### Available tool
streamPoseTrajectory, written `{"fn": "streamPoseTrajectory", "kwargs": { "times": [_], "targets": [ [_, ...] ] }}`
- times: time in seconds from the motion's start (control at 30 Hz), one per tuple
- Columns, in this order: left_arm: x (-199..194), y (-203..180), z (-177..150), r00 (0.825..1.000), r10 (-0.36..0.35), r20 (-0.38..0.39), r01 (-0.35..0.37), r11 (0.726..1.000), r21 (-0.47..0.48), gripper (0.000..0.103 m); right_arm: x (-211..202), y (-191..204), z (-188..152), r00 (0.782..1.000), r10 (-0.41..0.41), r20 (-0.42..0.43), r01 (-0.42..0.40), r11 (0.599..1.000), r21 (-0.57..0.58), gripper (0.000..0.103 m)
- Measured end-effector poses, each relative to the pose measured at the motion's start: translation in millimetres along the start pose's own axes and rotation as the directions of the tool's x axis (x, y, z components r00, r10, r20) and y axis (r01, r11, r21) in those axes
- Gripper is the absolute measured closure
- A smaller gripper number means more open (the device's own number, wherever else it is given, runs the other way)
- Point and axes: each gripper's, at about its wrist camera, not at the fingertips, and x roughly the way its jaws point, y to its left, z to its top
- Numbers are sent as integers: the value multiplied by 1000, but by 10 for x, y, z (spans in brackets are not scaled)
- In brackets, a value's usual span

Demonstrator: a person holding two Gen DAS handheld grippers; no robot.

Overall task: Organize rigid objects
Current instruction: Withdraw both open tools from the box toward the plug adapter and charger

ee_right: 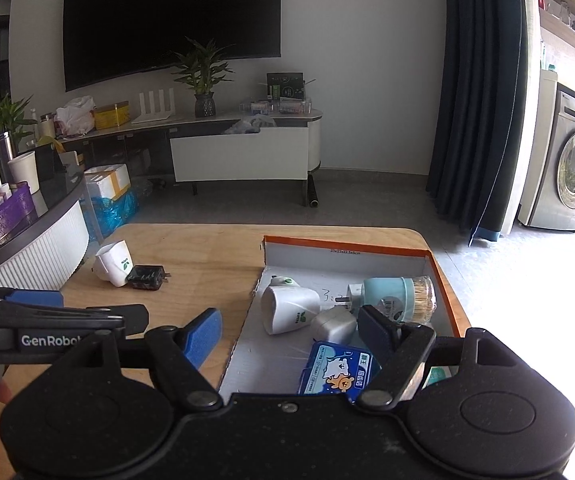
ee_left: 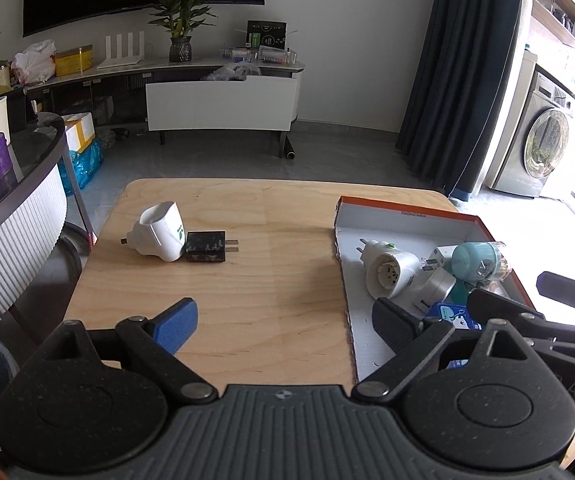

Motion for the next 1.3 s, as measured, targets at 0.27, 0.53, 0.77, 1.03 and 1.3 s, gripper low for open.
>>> {"fn": "streamPoseTrajectory", "kwargs": {
  "times": [0.27, 0.53, 0.77, 1.03, 1.3],
  "targets": [
    [42, 191, 17, 1000, 20, -13, -20, 999, -26, 7, 123, 169, 22, 999, 26, -21, -26, 999, -28, 14],
    [88, 392, 56, 999, 51, -20, -52, 997, -54, 7, 249, 361, 58, 997, 62, -38, -64, 996, -54, 14],
    [136, 537, 91, 997, 76, -22, -77, 994, -73, 7, 369, 509, 86, 995, 89, -54, -92, 993, -71, 14],
    [219, 667, 114, 995, 94, -33, -97, 991, -88, 6, 510, 652, 123, 991, 111, -70, -117, 989, -90, 14],
    [344, 802, 130, 993, 106, -46, -110, 989, -96, 6, 666, 787, 131, 988, 128, -90, -137, 985, -104, 14]
  ]
}}
